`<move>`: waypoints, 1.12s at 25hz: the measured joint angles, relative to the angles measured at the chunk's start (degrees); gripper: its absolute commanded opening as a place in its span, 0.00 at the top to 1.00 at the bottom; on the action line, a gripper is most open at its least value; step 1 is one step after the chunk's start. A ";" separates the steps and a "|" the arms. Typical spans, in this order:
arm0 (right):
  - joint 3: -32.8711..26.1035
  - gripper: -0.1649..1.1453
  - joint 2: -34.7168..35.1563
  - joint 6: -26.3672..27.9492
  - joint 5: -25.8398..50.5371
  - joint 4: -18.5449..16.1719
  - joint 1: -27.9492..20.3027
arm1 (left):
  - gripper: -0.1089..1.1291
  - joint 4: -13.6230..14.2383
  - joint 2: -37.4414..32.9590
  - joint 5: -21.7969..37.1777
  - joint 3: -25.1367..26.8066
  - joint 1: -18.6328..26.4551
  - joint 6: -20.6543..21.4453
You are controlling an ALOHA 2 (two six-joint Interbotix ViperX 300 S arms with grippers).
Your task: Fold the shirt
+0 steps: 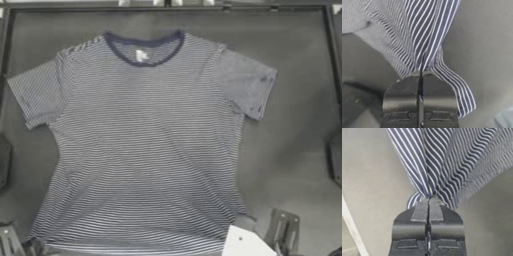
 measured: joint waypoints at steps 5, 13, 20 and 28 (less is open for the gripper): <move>-1.23 0.82 -2.64 -0.62 4.83 -3.08 -0.26 | 0.86 0.88 -2.46 4.92 -1.05 0.00 0.00; 2.72 0.82 -9.40 -8.26 5.45 -2.99 -7.29 | 0.86 5.19 -10.99 8.35 1.41 3.43 2.20; 4.75 0.82 -15.12 -19.34 5.45 -2.55 -17.14 | 0.86 6.33 -20.30 7.73 8.70 10.81 6.42; 5.63 0.82 -16.35 -33.57 5.27 -2.02 -29.44 | 0.86 8.70 -27.95 3.78 13.71 23.47 17.05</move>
